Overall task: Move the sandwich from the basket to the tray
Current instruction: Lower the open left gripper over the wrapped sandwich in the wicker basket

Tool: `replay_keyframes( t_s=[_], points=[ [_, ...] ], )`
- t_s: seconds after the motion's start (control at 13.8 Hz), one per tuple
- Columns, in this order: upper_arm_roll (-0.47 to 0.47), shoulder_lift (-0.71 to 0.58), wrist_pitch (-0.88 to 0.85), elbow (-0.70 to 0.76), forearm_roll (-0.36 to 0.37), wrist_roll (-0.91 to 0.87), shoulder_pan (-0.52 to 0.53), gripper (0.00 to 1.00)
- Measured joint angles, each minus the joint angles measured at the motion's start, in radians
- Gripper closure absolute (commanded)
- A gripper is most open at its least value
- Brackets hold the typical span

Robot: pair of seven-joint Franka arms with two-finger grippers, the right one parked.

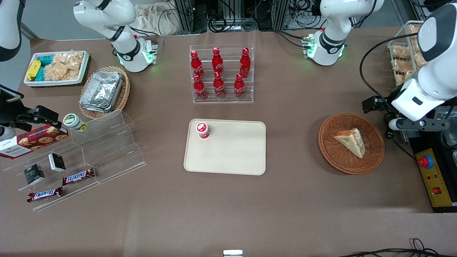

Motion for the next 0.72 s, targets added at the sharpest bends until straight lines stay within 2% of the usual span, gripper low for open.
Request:
replay_keyframes(
  t_s=[0.43, 0.58, 0.72],
  points=[
    [0.005, 0.052, -0.017, 0.003, 0.007, -0.039, 0.003, 0.00],
    [0.005, 0.055, 0.002, -0.049, 0.015, -0.198, 0.003, 0.00],
    [0.002, 0.056, 0.091, -0.132, 0.026, -0.354, 0.001, 0.00]
  ],
)
